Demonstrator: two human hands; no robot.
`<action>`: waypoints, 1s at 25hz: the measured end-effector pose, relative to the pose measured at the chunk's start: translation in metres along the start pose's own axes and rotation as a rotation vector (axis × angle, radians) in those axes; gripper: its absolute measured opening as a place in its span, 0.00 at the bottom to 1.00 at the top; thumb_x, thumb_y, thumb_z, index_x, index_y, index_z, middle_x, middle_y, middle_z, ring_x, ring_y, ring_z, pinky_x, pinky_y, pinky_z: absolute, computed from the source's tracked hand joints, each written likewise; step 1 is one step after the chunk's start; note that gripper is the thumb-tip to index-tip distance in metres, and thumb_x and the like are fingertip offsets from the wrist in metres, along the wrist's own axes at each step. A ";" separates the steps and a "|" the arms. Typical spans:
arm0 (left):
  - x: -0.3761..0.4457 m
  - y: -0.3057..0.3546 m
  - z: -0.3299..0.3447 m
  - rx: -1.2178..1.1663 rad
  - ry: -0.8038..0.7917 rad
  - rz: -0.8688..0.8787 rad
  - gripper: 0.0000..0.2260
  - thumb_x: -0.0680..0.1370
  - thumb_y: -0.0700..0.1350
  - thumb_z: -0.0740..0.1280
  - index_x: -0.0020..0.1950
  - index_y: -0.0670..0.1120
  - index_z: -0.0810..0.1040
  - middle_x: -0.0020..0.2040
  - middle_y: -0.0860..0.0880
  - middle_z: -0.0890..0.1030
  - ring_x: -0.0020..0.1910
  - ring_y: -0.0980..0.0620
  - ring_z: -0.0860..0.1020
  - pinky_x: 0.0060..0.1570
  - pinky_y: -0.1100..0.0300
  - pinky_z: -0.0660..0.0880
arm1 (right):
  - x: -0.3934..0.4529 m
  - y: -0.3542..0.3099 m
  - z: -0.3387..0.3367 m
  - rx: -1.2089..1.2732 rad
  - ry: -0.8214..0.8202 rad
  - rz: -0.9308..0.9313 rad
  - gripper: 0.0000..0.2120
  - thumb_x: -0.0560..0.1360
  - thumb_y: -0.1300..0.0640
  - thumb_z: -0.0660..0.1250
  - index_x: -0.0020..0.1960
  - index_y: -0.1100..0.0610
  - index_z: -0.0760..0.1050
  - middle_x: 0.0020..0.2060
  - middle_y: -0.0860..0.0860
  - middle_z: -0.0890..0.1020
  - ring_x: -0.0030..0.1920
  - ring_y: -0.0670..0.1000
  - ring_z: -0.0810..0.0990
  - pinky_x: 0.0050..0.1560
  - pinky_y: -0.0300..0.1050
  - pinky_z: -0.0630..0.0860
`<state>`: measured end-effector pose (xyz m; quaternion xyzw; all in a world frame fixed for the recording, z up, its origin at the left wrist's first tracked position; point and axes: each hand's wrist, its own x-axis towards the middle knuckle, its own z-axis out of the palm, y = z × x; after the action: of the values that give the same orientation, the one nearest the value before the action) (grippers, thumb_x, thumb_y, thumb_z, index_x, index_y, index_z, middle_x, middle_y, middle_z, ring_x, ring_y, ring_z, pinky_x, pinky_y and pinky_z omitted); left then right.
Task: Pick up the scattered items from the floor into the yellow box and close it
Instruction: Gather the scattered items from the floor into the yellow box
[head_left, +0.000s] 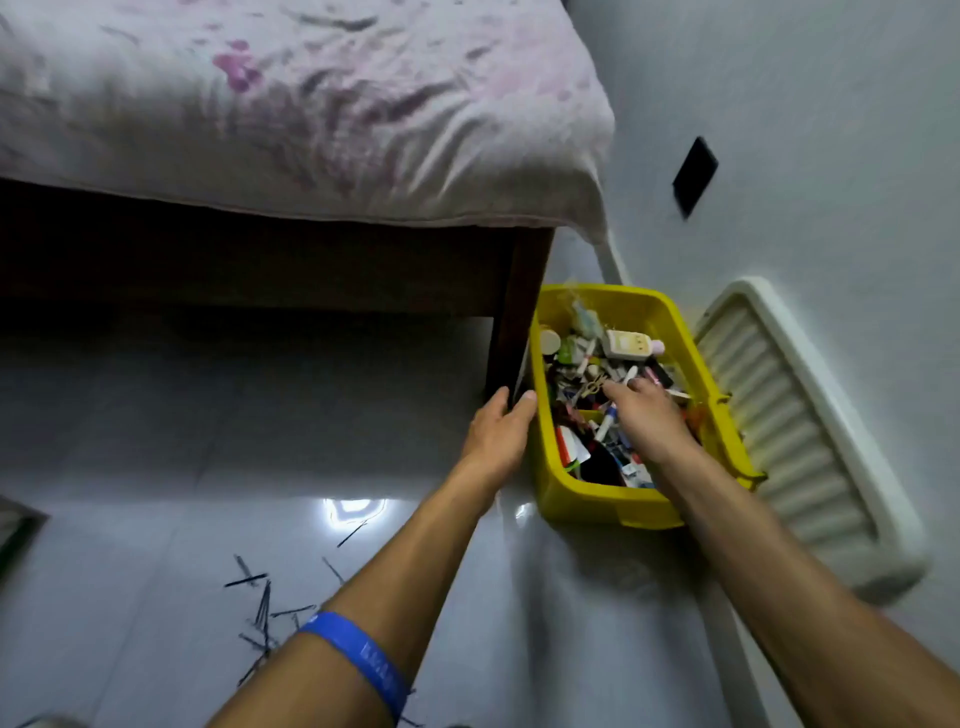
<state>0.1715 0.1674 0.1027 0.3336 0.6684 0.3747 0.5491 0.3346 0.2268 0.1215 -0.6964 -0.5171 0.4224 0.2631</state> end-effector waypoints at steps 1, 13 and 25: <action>-0.008 -0.019 -0.017 -0.006 0.030 -0.015 0.26 0.81 0.57 0.60 0.77 0.50 0.64 0.76 0.48 0.66 0.73 0.47 0.66 0.70 0.52 0.64 | -0.011 0.004 0.017 -0.019 -0.009 -0.059 0.20 0.77 0.48 0.63 0.66 0.55 0.75 0.60 0.52 0.79 0.60 0.56 0.76 0.60 0.50 0.72; -0.169 -0.302 -0.236 0.677 -0.005 -0.404 0.32 0.70 0.43 0.71 0.73 0.55 0.67 0.73 0.45 0.66 0.73 0.45 0.65 0.66 0.51 0.70 | -0.189 0.095 0.263 -0.322 -0.964 -0.113 0.06 0.77 0.59 0.67 0.52 0.52 0.81 0.48 0.49 0.84 0.45 0.49 0.83 0.41 0.39 0.75; -0.117 -0.269 -0.214 0.716 0.368 0.166 0.33 0.70 0.52 0.71 0.73 0.51 0.66 0.66 0.50 0.70 0.64 0.48 0.66 0.53 0.54 0.74 | -0.166 0.059 0.275 -0.057 -0.972 0.081 0.16 0.74 0.51 0.73 0.60 0.47 0.75 0.49 0.47 0.84 0.45 0.48 0.85 0.41 0.43 0.79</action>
<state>-0.0284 -0.0959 -0.0491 0.4837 0.8146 0.2150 0.2374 0.1100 0.0313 -0.0123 -0.4450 -0.5639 0.6943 -0.0445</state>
